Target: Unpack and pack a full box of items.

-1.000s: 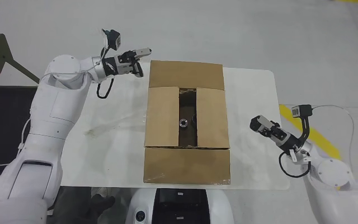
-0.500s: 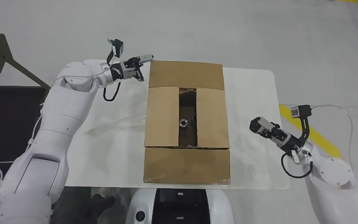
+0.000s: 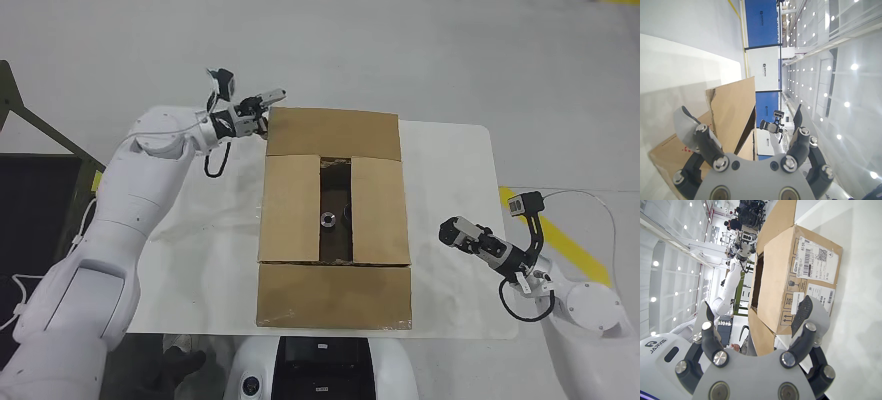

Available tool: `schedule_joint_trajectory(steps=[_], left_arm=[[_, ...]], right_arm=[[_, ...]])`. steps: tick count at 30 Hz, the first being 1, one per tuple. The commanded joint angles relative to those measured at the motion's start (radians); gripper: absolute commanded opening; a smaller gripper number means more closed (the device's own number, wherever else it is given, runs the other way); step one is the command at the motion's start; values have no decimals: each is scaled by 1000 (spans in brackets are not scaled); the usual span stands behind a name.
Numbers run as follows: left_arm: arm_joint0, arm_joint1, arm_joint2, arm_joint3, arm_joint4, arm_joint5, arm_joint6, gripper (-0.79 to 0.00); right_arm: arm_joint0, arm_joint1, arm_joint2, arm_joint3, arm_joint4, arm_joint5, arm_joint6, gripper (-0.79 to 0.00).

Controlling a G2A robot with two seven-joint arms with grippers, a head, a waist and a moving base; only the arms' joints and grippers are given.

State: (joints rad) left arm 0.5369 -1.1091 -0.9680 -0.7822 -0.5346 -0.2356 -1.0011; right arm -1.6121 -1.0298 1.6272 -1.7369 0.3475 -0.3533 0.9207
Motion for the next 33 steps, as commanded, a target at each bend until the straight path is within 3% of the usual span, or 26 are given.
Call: schedule_joint_trajectory(steps=[1,15,33], left_arm=[[-12,-8,-4,24,-50,12,-32,0],[-61,-33,-48,97,-221,8,-215,0],[-18,-4,-145,10,-305,114,-459,0]], right_arm=[[0,0,0,0,0,0,0,0],[0,0,0,0,0,0,0,0],[0,0,0,0,0,0,0,0]])
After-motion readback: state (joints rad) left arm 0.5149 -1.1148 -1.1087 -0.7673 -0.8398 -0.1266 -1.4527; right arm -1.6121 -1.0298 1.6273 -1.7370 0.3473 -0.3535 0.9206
